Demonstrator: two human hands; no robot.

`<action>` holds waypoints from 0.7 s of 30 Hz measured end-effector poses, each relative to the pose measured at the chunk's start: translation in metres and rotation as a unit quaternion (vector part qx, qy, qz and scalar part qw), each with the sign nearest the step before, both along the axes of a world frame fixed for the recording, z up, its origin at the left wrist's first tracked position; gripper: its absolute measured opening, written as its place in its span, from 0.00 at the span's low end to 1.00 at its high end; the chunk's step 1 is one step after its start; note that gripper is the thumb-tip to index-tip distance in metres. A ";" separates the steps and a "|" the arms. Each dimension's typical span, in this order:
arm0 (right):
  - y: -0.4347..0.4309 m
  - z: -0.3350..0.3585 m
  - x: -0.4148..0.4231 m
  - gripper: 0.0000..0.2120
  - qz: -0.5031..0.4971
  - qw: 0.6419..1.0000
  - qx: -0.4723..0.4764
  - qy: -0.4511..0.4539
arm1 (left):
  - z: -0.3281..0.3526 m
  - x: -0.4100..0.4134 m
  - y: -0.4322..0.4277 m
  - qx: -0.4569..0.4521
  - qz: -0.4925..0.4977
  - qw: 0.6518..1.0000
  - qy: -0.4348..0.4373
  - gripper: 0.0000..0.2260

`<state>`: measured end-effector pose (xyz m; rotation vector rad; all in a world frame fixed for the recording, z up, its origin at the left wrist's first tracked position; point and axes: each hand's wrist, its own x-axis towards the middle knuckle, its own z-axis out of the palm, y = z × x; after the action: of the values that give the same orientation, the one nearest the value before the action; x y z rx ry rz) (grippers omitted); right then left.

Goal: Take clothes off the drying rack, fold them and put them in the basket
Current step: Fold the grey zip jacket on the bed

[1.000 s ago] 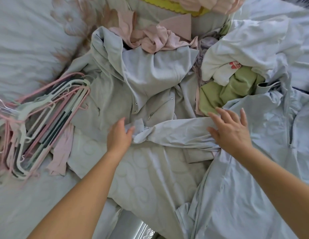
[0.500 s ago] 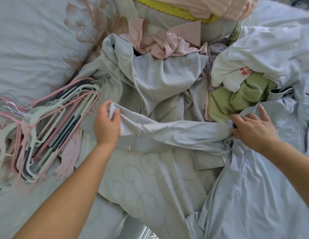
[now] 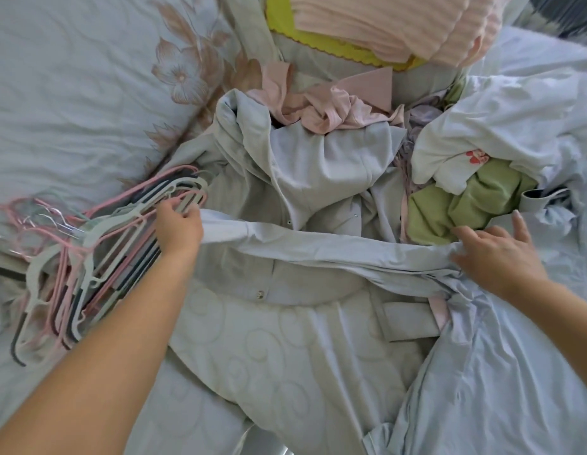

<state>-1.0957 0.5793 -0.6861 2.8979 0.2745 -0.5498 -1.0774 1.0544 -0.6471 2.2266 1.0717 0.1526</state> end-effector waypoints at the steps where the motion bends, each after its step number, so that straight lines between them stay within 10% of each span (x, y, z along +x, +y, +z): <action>1: 0.003 -0.001 -0.001 0.20 0.006 1.000 0.003 0.003 | 0.000 -0.001 -0.005 0.000 -0.004 1.000 -0.016 0.17; 10: -0.013 -0.009 0.002 0.26 0.033 0.999 0.018 -0.013 | -0.018 -0.018 0.023 0.065 -0.049 0.993 0.079 0.27; 14: -0.016 -0.004 0.005 0.28 0.057 0.998 0.011 0.020 | -0.041 -0.032 0.003 0.165 -0.415 0.874 0.190 0.31; 18: -0.018 -0.004 0.005 0.29 0.061 0.998 0.018 0.004 | -0.060 -0.033 -0.019 0.266 -0.483 0.798 0.241 0.26; 21: -0.020 -0.008 0.007 0.23 0.063 0.998 0.018 -0.005 | -0.061 -0.027 -0.018 0.270 -0.467 0.818 0.199 0.17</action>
<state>-1.0884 0.5593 -0.6941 2.8924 0.4662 -0.5131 -1.1040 1.0361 -0.7084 3.1314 -0.0426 -0.5195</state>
